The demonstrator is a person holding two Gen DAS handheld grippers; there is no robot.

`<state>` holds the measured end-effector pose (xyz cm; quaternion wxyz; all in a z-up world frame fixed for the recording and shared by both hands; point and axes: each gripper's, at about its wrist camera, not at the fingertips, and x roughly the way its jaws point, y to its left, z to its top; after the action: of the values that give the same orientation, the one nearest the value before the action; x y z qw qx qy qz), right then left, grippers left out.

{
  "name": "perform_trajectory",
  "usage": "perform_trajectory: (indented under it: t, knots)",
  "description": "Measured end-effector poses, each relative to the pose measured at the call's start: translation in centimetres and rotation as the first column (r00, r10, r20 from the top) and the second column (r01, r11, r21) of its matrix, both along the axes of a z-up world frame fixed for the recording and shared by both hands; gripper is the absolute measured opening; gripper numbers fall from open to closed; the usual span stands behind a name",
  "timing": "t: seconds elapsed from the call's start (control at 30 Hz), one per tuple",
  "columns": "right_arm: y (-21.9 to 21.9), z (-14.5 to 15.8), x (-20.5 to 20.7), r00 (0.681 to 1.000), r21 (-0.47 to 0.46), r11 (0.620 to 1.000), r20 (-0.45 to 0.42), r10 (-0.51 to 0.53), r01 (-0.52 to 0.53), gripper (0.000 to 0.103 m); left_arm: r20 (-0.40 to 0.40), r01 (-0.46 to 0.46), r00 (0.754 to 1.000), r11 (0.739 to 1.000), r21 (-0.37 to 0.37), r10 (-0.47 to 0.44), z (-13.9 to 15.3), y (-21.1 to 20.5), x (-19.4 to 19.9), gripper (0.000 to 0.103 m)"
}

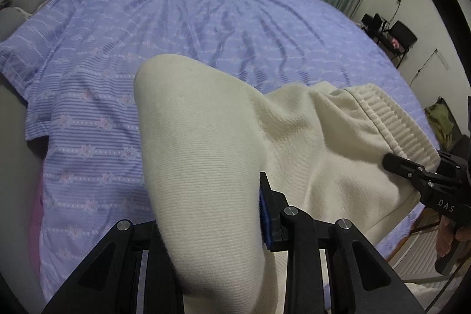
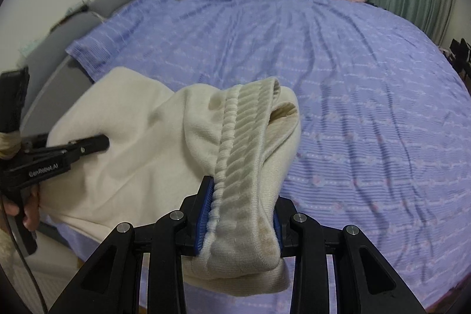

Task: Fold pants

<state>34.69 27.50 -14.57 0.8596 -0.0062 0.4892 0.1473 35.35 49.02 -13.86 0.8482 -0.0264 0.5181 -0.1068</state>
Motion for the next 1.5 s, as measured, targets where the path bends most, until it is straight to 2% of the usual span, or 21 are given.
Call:
perform_trajectory:
  t: [0.23, 0.3, 0.4, 0.5, 0.57, 0.63, 0.67, 0.73, 0.77, 0.8, 0.9, 1.0, 1.07, 1.1, 1.2, 1.3, 1.5]
  knots:
    - [2.2, -5.7, 4.2, 0.998, -0.047, 0.999, -0.068, -0.019, 0.016, 0.034, -0.078, 0.0, 0.997, 1.0, 0.021, 0.001, -6.2, 1.4, 4.7, 0.03]
    - [2.4, -7.4, 5.1, 0.995, -0.064, 0.998, -0.098, -0.027, 0.02, 0.034, -0.124, 0.003, 0.992, 0.999, 0.042, 0.002, -8.7, 1.3, 5.8, 0.031]
    - [2.8, -9.7, 5.9, 0.987, -0.087, 0.996, -0.155, -0.031, 0.017, 0.034, -0.212, -0.016, 0.977, 0.999, 0.045, 0.025, -12.1, 1.6, 6.6, 0.032]
    - [2.3, -11.6, 5.9, 0.971, -0.083, 0.996, -0.234, -0.046, 0.027, 0.034, -0.269, -0.084, 0.959, 0.996, 0.043, 0.093, -14.0, 2.4, 6.3, 0.039]
    - [2.0, -12.4, 5.6, 0.96, -0.064, 0.997, -0.277, -0.047, 0.031, 0.038, -0.296, -0.131, 0.945, 0.991, 0.042, 0.137, -14.5, 3.0, 5.5, 0.046]
    - [1.3, -13.0, 5.0, 0.95, -0.086, 0.996, -0.305, -0.061, 0.037, 0.057, -0.311, -0.155, 0.935, 0.985, 0.07, 0.169, -14.4, 3.1, 4.4, 0.052]
    - [0.8, -12.7, 4.5, 0.958, -0.116, 0.992, -0.277, -0.077, 0.046, 0.062, -0.292, -0.164, 0.936, 0.978, 0.126, 0.195, -14.0, 3.1, 3.7, 0.056]
    - [-0.4, -11.5, 3.6, 0.974, -0.161, 0.984, -0.2, -0.11, 0.078, 0.08, -0.202, -0.189, 0.949, 0.948, 0.257, 0.244, -12.3, 2.9, 2.1, 0.066]
    - [-1.3, -10.8, 3.3, 0.976, -0.162, 0.982, -0.177, -0.128, 0.099, 0.08, -0.165, -0.204, 0.952, 0.936, 0.287, 0.258, -11.2, 2.7, 1.3, 0.071]
    - [-2.3, -9.9, 2.9, 0.977, -0.141, 0.984, -0.166, -0.135, 0.112, 0.08, -0.144, -0.219, 0.952, 0.931, 0.292, 0.27, -10.2, 2.6, 0.4, 0.071]
    - [-4.2, -7.4, 1.6, 0.987, -0.113, 0.989, -0.118, -0.113, 0.099, 0.08, -0.09, -0.257, 0.952, 0.924, 0.285, 0.292, -6.8, 1.3, -2.0, 0.072]
    - [-5.8, -4.4, -0.9, 0.997, -0.103, 0.994, -0.05, -0.051, 0.046, 0.08, 0.013, -0.273, 0.96, 0.917, 0.29, 0.281, -1.9, -1.9, -5.5, 0.087]
    - [-7.2, -1.8, -3.1, 1.0, -0.089, 0.996, 0.0, -0.009, 0.009, 0.087, 0.088, -0.284, 0.959, 0.912, 0.297, 0.27, 1.3, -4.9, -7.3, 0.096]
    - [-8.1, -0.5, -4.3, 1.0, -0.089, 0.996, 0.027, 0.007, -0.005, 0.091, 0.117, -0.292, 0.956, 0.908, 0.299, 0.268, 2.8, -6.3, -8.2, 0.098]
    - [-10.6, 3.4, -7.5, 0.994, -0.097, 0.995, 0.104, 0.039, -0.029, 0.095, 0.204, -0.293, 0.949, 0.913, 0.285, 0.241, 7.1, -10.4, -11.2, 0.102]
    - [-13.6, 6.7, -10.2, 0.988, -0.096, 0.995, 0.152, 0.042, -0.028, 0.098, 0.275, -0.309, 0.932, 0.916, 0.255, 0.238, 10.7, -14.2, -14.1, 0.103]
    - [-21.6, 12.4, -15.6, 0.976, -0.032, 0.999, 0.22, 0.013, -0.006, 0.098, 0.318, -0.33, 0.912, 0.926, 0.185, 0.261, 15.4, -21.5, -20.1, 0.103]
